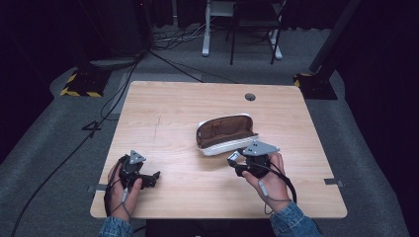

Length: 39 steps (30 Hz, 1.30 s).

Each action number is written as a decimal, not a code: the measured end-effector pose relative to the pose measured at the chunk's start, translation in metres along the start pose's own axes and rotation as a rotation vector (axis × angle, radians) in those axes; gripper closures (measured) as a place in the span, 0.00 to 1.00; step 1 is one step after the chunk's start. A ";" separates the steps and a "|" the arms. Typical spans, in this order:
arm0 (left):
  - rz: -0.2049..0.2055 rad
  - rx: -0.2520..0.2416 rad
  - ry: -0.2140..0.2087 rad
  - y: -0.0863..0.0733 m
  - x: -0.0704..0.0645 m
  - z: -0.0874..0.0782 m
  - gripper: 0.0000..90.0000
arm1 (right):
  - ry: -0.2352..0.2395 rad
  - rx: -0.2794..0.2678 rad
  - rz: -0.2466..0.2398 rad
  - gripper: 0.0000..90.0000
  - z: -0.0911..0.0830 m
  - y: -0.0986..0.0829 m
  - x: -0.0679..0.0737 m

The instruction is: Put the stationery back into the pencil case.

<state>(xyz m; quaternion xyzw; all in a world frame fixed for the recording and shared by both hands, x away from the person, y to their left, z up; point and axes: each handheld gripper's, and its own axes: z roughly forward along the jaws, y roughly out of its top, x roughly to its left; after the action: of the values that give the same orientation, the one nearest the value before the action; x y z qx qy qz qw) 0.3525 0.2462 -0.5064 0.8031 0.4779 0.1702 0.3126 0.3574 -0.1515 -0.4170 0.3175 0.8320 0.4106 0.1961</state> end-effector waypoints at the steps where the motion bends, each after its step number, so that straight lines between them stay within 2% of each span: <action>1: 0.000 0.000 0.000 0.000 0.000 0.000 0.00 | 0.000 0.000 0.000 0.54 0.000 0.000 0.000; 5: 0.000 0.000 0.001 0.000 0.000 0.000 0.00 | -0.002 -0.015 0.033 0.54 -0.002 0.011 -0.010; 11: 0.001 0.000 0.000 0.000 0.000 0.000 0.00 | -0.013 -0.024 0.044 0.54 -0.002 0.021 -0.018; 21: 0.001 0.000 0.000 0.000 0.000 0.000 0.00 | -0.058 -0.048 0.079 0.54 0.001 0.041 -0.043; 26: 0.001 0.000 0.000 0.000 0.000 0.000 0.00 | -0.086 -0.020 0.081 0.54 0.009 0.046 -0.056; 32: 0.000 0.000 0.000 0.000 0.000 0.000 0.00 | -0.088 0.018 0.129 0.54 0.026 0.048 -0.071; 39: 0.001 0.000 0.000 0.000 0.000 0.000 0.00 | -0.086 0.036 0.159 0.54 0.041 0.052 -0.077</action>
<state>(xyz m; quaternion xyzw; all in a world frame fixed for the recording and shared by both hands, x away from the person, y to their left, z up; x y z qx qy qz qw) 0.3528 0.2459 -0.5063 0.8033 0.4775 0.1703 0.3125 0.4560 -0.1580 -0.3941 0.4034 0.8021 0.3959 0.1929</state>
